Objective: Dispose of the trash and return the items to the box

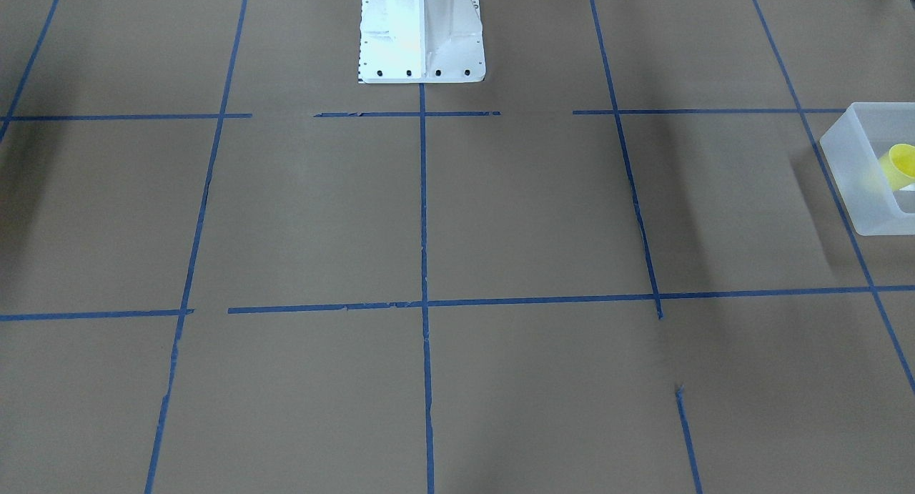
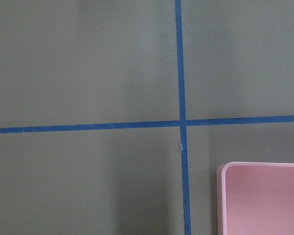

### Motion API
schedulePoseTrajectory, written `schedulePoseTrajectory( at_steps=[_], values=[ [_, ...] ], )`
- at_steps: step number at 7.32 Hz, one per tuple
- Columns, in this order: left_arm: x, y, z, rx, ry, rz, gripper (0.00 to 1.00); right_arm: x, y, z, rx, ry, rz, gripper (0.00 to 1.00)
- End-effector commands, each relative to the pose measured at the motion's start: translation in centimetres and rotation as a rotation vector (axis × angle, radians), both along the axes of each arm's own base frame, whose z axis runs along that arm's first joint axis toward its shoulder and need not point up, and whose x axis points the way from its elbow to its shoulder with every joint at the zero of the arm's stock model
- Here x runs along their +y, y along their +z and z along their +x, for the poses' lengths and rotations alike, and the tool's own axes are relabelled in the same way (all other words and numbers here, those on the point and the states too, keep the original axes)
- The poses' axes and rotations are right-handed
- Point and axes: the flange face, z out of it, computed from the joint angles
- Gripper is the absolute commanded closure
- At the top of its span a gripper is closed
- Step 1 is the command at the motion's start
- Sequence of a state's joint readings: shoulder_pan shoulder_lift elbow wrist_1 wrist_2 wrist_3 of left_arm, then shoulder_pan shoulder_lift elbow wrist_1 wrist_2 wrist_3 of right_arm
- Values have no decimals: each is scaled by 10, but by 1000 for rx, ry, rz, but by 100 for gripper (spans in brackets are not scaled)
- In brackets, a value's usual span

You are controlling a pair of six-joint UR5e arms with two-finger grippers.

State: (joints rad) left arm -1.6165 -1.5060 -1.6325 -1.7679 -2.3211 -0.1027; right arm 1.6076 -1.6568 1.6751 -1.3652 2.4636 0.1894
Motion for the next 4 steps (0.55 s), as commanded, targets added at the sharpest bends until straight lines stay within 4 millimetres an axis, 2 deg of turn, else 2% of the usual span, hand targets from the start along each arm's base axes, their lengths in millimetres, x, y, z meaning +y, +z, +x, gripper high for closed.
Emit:
schedulePoseTrajectory(
  at_steps=[1,4],
  values=[
    [-1,-3,4,5,-9,-11,0,1,1,-1,0,-2,-1,0],
    [0,-2,5,5,-7,-14,0,1,4,-14,0,-30,-9,0]
  ],
)
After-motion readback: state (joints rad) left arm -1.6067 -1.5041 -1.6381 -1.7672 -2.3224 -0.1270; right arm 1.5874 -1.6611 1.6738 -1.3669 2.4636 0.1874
